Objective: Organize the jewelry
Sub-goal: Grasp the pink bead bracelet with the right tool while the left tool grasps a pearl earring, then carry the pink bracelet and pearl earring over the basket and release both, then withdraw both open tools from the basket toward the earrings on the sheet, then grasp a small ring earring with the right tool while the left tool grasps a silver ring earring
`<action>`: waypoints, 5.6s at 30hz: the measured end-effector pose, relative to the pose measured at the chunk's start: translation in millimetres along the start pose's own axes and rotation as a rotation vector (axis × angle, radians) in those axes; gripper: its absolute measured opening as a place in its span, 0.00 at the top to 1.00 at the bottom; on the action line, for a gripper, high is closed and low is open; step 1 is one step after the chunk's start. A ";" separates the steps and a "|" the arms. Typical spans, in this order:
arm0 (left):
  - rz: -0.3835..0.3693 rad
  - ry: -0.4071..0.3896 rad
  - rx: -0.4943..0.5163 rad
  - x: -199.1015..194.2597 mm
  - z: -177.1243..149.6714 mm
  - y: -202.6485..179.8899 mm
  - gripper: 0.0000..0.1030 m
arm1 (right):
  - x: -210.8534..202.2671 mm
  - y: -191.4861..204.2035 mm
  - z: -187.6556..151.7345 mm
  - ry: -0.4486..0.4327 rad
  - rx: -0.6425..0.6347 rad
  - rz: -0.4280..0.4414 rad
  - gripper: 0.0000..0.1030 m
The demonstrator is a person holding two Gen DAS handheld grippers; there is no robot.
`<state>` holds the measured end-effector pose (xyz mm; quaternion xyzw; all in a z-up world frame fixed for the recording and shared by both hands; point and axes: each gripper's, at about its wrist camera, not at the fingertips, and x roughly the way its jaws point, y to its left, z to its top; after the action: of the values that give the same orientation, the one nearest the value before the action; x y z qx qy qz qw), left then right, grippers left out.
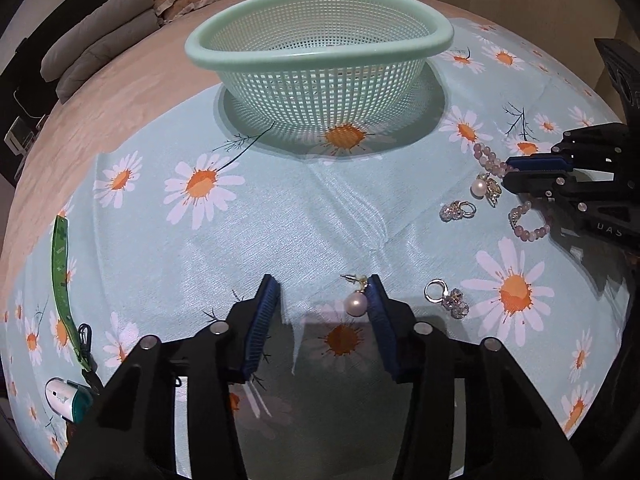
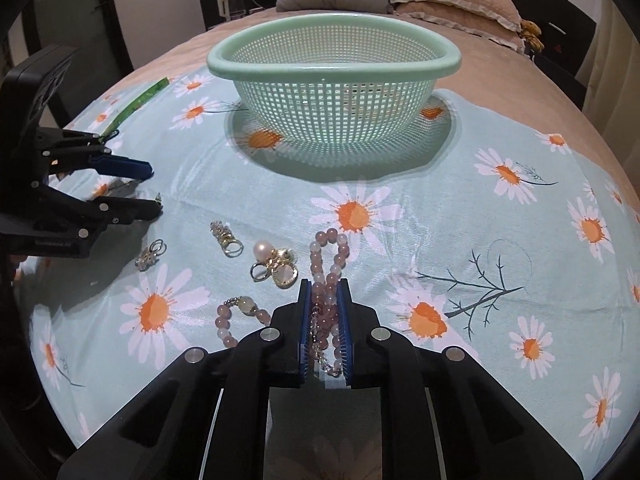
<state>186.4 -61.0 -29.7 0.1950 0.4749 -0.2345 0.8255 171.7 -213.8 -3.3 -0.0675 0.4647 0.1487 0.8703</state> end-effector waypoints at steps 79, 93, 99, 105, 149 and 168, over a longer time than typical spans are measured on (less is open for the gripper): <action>-0.059 -0.105 0.121 -18.9 156.0 37.8 0.86 | -36.5 -29.5 166.3 -0.260 -0.171 0.047 0.88; 0.123 -0.218 0.045 -100.5 125.1 69.8 0.06 | -102.9 -33.2 141.3 -0.376 -0.168 -0.086 0.16; 0.139 -0.226 0.041 -132.0 101.3 64.4 0.06 | -141.3 -22.7 125.0 -0.387 -0.177 -0.083 0.16; 0.137 -0.222 0.043 -154.4 71.1 49.7 0.06 | -163.8 -10.8 100.9 -0.375 -0.185 -0.087 0.16; -0.074 0.025 0.047 -4.0 -4.9 -14.1 0.06 | 15.9 7.6 11.7 -0.044 -0.017 0.032 0.71; -0.158 -0.014 0.093 -11.4 -7.9 -35.5 0.64 | 4.7 -1.1 -2.5 -0.025 -0.001 -0.035 0.84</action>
<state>155.6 -83.2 -27.1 0.1931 0.4716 -0.3222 0.7978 172.6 -214.6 -8.7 -0.0742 0.4524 0.1342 0.8785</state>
